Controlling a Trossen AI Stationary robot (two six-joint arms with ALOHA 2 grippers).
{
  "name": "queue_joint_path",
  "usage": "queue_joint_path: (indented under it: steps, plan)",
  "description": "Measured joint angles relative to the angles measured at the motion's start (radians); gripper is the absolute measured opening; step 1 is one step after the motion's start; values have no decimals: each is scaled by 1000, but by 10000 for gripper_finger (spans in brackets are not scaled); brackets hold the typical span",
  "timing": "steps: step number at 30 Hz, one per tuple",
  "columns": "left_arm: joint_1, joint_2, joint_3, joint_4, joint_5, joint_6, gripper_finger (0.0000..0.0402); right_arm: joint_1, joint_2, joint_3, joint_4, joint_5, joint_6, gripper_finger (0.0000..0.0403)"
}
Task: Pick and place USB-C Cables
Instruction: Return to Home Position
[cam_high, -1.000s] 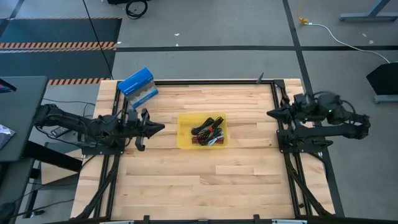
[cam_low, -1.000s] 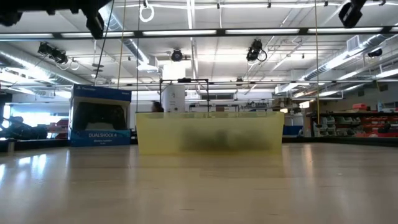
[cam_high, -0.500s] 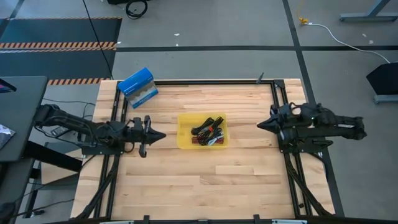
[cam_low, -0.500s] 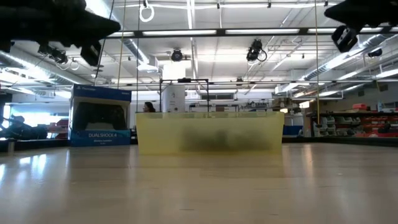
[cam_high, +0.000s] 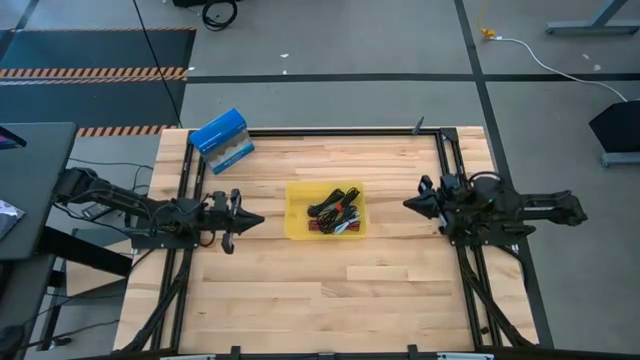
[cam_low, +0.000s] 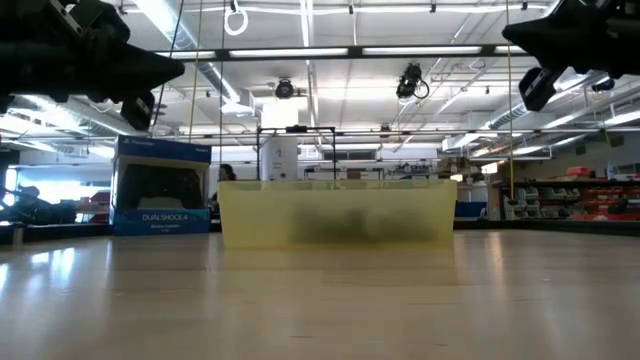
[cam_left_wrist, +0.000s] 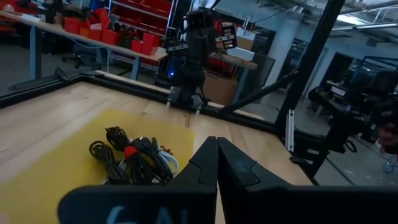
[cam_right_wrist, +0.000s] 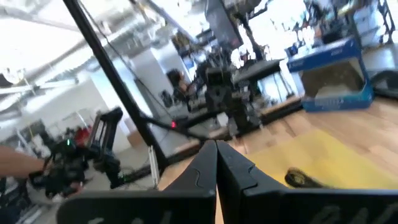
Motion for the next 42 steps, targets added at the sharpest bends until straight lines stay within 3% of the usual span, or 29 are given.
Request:
queue_joint_path:
  steps: [6,20,28,42]
  plan:
    - [1,0,-38,52,-1,-4,4,0,0,-97,232,59,4,3]
    - [35,1,-38,55,-3,38,4,0,1,-100,188,25,20,4]
    - [67,1,-39,44,-3,56,5,0,1,-100,181,31,-129,8]
    - [66,2,-39,38,-3,57,5,0,1,-100,182,32,-134,9]
